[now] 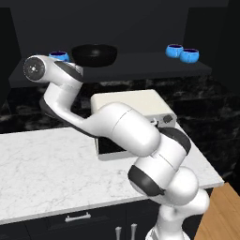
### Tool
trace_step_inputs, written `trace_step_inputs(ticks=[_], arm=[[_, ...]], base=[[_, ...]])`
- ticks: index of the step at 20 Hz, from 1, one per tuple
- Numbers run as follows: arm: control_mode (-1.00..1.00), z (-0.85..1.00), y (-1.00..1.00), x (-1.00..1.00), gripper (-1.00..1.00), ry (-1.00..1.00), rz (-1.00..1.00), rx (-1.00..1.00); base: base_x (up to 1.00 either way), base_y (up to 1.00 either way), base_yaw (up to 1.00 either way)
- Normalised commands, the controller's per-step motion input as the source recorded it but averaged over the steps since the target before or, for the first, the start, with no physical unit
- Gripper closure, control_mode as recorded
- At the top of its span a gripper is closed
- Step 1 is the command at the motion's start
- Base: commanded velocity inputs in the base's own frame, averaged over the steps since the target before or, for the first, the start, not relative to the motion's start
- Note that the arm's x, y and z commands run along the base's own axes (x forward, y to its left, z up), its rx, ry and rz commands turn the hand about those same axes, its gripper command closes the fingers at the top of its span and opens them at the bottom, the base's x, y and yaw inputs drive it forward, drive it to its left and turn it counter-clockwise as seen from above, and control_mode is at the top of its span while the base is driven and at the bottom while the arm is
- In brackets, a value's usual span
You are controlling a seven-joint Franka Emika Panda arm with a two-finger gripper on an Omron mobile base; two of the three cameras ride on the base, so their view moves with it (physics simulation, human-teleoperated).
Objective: Gather all objects into one cabinet and sort the glasses and bowls to opposite sides.
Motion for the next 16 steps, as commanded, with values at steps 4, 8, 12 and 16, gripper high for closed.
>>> trace_step_inputs(ticks=[4, 8, 12, 16], arm=[[-1.0, 0.0, 0.17, 0.0, -1.0, 0.0, 0.0, 0.0], [-1.0, 0.0, 0.16, 0.01, -1.0, 0.0, 0.0, 0.0], [-1.0, 0.0, 0.15, 0.06, -1.0, 0.0, 0.0, 0.0], [-1.0, 0.0, 0.01, 0.03, -1.0, 0.0, 0.0, 0.0]], base=[[0.0, 0.0, 0.0], [0.0, 0.0, 0.0], [0.0, 0.0, 0.0], [0.0, 0.0, 0.0]])
